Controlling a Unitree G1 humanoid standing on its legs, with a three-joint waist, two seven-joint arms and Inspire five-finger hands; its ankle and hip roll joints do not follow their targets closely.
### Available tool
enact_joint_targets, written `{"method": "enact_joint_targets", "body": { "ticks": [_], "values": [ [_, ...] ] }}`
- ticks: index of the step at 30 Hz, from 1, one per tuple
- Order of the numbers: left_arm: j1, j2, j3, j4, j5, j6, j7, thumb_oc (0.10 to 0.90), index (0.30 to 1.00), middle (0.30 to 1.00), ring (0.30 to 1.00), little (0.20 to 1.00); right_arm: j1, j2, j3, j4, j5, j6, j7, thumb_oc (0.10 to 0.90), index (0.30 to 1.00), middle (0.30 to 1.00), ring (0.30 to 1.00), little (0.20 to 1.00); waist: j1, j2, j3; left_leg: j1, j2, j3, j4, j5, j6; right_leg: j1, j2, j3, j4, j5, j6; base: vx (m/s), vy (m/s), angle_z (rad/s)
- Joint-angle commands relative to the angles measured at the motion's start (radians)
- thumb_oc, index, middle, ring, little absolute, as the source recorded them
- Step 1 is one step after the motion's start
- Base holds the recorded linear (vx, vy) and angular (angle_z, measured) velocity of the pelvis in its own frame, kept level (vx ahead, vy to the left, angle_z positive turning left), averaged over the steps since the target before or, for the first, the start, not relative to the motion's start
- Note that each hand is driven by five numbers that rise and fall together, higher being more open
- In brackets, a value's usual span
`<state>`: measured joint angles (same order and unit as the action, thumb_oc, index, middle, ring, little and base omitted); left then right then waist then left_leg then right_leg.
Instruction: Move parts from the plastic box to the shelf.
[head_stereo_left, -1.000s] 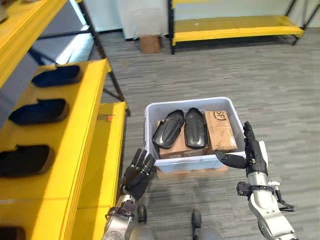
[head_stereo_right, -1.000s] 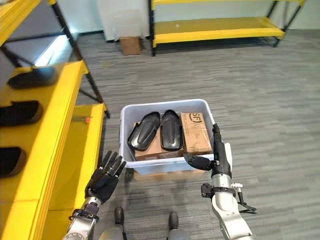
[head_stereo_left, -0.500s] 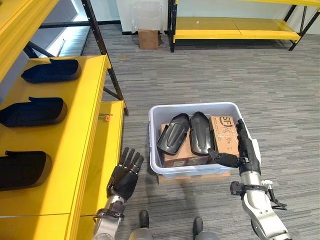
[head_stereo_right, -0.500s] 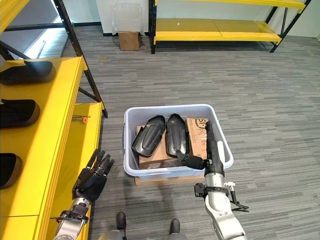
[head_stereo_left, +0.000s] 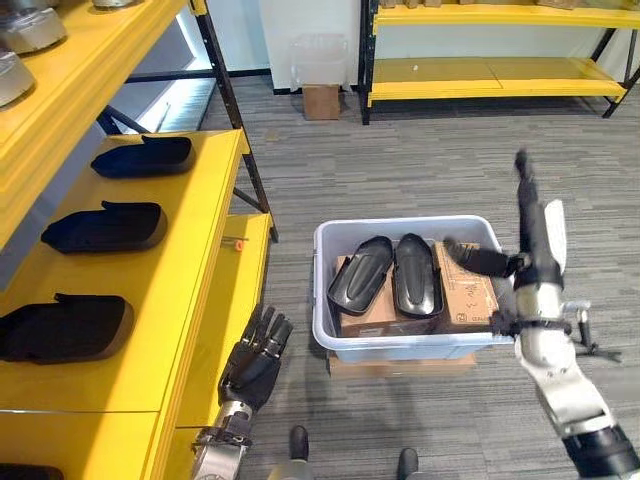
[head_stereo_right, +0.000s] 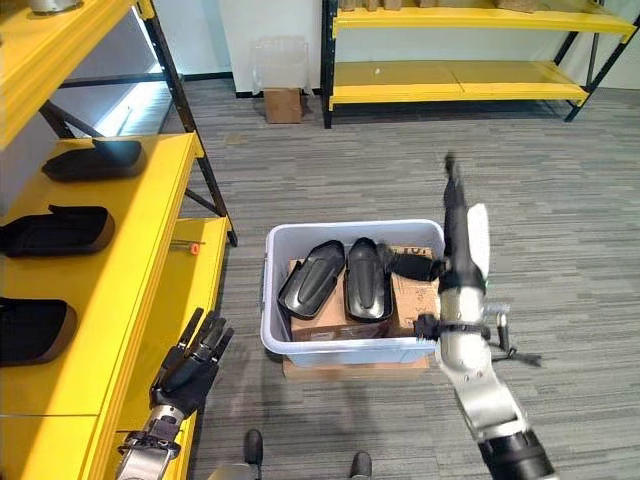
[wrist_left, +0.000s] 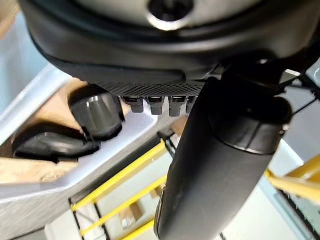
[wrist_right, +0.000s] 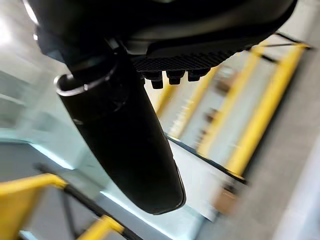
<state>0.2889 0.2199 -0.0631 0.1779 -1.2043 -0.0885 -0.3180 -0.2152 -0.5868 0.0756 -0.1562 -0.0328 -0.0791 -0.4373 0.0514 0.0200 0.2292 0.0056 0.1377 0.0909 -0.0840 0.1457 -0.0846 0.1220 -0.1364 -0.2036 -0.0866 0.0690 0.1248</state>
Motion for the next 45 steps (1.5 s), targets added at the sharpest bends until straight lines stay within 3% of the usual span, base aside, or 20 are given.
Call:
{"method": "enact_joint_targets", "body": {
  "ticks": [1, 14, 30, 41, 45],
  "values": [
    [-0.082, 0.046, 0.008, -0.061, 0.001, -0.025, -0.116, 0.9, 1.0, 1.0, 1.0, 1.0, -0.141, -0.034, -0.026, -0.055, -0.037, -0.007, 0.009, 0.9, 1.0, 1.0, 1.0, 1.0, 0.036, -0.031, -0.048, -0.024, -0.001, -0.005, -0.003, -0.041, -0.022, 0.04, 0.061, -0.05, 0.059, -0.102, -0.047, 0.05, -0.004, 0.03],
    [-0.132, 0.073, -0.032, -0.039, 0.022, 0.02, -0.121, 0.9, 1.0, 1.0, 1.0, 1.0, -0.281, -0.038, 0.055, 0.112, -0.128, 0.062, 0.028, 0.9, 1.0, 1.0, 1.0, 1.0, 0.067, -0.002, 0.001, -0.07, -0.036, -0.027, -0.003, -0.037, -0.012, -0.02, 0.042, -0.06, 0.107, -0.111, -0.042, 0.0, 0.01, 0.12],
    [-0.235, 0.107, -0.086, -0.113, -0.013, 0.014, -0.117, 0.9, 1.0, 1.0, 1.0, 1.0, -0.316, -0.034, 0.062, 0.154, -0.23, 0.069, -0.043, 0.9, 1.0, 1.0, 1.0, 1.0, 0.032, 0.087, 0.265, -0.287, -0.114, -0.042, 0.169, -0.062, 0.034, -0.316, 0.031, -0.02, 0.48, -0.246, -0.105, -0.17, 0.023, -0.01],
    [-0.223, 0.1, -0.089, -0.133, -0.032, -0.003, -0.104, 0.9, 1.0, 1.0, 1.0, 1.0, -0.317, -0.05, 0.064, 0.138, -0.265, 0.079, -0.03, 0.9, 1.0, 1.0, 1.0, 1.0, 0.016, 0.109, 0.291, -0.333, -0.12, -0.023, 0.217, -0.076, 0.044, -0.411, 0.024, -0.002, 0.588, -0.283, -0.121, -0.05, 0.012, -0.05],
    [-0.224, 0.101, -0.085, -0.132, -0.03, 0.0, -0.109, 0.9, 1.0, 1.0, 1.0, 1.0, -0.325, -0.057, 0.061, 0.137, -0.291, 0.092, -0.03, 0.9, 1.0, 1.0, 1.0, 1.0, 0.013, 0.105, 0.291, -0.344, -0.123, -0.022, 0.229, -0.082, 0.046, -0.434, 0.019, 0.001, 0.616, -0.295, -0.121, 0.0, 0.0, 0.0]
  ]
}}
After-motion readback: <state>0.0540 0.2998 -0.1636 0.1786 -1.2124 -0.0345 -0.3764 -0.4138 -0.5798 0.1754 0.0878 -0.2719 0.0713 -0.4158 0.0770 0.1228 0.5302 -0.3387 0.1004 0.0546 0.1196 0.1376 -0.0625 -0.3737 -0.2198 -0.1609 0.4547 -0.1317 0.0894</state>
